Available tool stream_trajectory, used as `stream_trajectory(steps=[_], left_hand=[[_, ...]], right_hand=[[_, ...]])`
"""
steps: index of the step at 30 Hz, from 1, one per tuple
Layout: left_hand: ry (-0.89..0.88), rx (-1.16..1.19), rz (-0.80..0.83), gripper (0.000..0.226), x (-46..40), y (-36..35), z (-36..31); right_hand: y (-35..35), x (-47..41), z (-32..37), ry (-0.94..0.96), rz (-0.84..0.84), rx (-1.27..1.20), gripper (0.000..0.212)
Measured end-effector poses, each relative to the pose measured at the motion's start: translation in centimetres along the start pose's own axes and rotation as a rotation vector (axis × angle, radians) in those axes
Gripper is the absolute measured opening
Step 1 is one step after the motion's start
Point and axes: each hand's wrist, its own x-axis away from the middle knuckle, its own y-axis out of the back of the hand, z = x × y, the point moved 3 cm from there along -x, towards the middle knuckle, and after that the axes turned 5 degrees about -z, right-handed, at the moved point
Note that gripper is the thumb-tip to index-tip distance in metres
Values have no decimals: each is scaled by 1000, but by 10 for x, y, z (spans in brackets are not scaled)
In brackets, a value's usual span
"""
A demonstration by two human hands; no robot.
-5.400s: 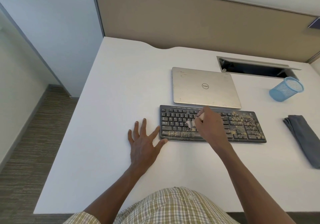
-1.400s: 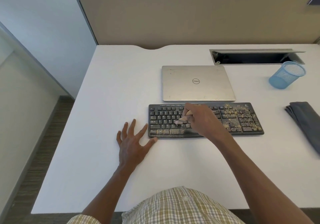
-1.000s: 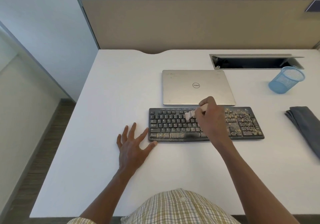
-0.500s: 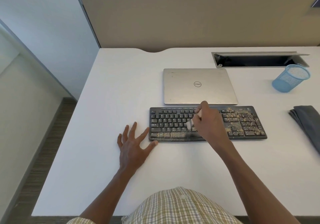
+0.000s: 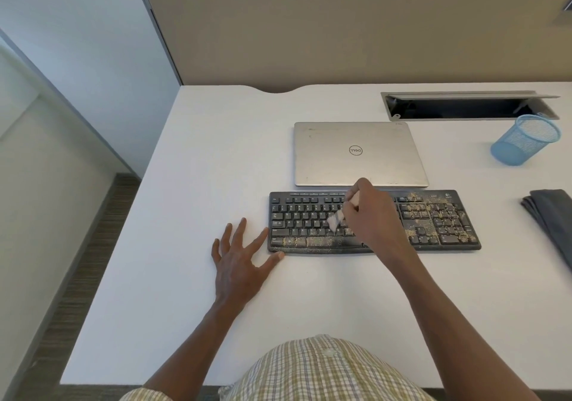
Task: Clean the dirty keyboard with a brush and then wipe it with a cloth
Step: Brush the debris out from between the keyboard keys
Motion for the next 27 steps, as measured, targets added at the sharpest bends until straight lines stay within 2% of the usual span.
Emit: stream_trajectory(steps=[2, 6, 10, 13, 18, 22, 25, 27], left_hand=[[0, -4, -2, 72, 0, 0, -1], [-6, 3, -16, 72, 0, 0, -1], [-3, -7, -14, 72, 0, 0, -1], [-1, -2, -6, 71, 0, 0, -1], [4, -8, 2, 71, 0, 0, -1], [3, -8, 4, 72, 0, 1, -1], [6, -7, 8, 73, 0, 1, -2], [11, 4, 9, 73, 0, 2, -3]], right_hand=[[-2, 1, 5, 35, -53, -32, 5], [-11, 3, 5, 46, 48, 71, 5], [-7, 2, 7, 25, -10, 25, 4], [-7, 2, 3, 13, 79, 66, 5], [4, 1, -1, -26, -67, -41, 3], [2, 4, -5, -24, 18, 32, 4], [5, 4, -4, -39, -43, -41, 4], [2, 5, -3, -16, -34, 4, 5]])
